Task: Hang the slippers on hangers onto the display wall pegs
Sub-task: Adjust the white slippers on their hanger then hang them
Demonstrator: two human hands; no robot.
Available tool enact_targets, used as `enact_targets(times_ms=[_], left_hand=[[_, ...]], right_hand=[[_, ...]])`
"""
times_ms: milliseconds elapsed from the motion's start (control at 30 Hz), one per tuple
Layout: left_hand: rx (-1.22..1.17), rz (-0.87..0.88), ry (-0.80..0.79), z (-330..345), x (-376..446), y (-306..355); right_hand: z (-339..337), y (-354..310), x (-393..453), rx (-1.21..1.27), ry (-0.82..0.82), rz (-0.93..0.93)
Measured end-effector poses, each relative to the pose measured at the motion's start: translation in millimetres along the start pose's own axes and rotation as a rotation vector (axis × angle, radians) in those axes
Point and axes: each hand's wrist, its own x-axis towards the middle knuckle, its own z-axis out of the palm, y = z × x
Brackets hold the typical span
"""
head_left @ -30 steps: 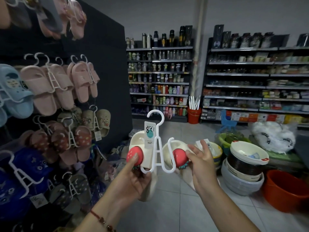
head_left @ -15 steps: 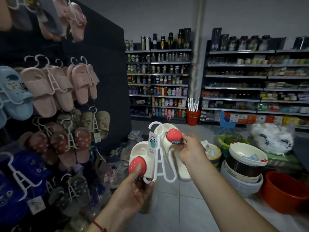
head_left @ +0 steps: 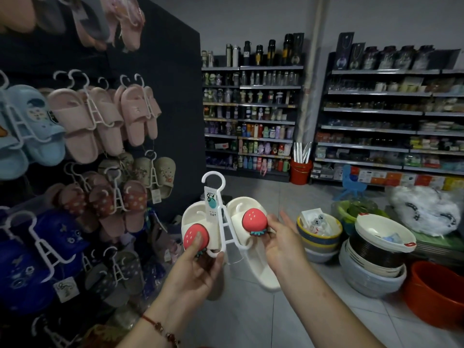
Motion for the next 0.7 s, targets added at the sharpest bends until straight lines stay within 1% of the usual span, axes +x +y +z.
enact_targets(times_ms=[100, 133, 200, 300, 400, 433, 467, 567, 600, 667, 700], left_hand=[[0.025, 0.012, 0.005, 5.0, 6.1, -2.9], [0.028, 0.015, -0.001, 7.8, 7.8, -5.2], [0.040, 0.004, -0.030, 13.2, 9.8, -11.7], [0.095, 0.002, -0.086, 18.8, 10.2, -24.4], [0.152, 0.026, -0.114, 23.1, 10.3, -38.3], [0.160, 0.033, -0.114, 24.6, 11.2, -43.5], [0.161, 0.040, -0.111, 26.3, 12.1, -48.4], [0.146, 0.060, -0.095, 31.1, 15.3, -61.6], [0.154, 0.064, -0.090, 32.4, 15.5, -65.9], [0.165, 0.076, -0.087, 35.4, 14.6, -74.4], [0.164, 0.083, -0.091, 36.6, 13.6, -78.1]], right_hand=[[-11.4, -2.4, 0.4, -0.036, -0.002, -0.044], [-16.5, -4.4, -0.6, -0.087, -0.004, -0.067], [-28.3, -8.2, -3.5, -0.273, -0.040, -0.124], [-50.1, -16.0, -8.2, -0.655, -0.101, -0.213], [-69.7, -29.9, -2.4, -1.217, -0.154, -0.429], [-73.4, -35.5, -0.1, -1.333, -0.165, -0.470], [-74.6, -41.7, 0.1, -1.405, -0.169, -0.488], [-66.7, -62.0, -0.2, -1.612, -0.157, -0.654], [-60.9, -68.8, -0.3, -1.641, -0.169, -0.693], [-46.9, -79.0, 4.9, -1.594, -0.244, -0.693], [-38.4, -82.2, 8.3, -1.527, -0.296, -0.634]])
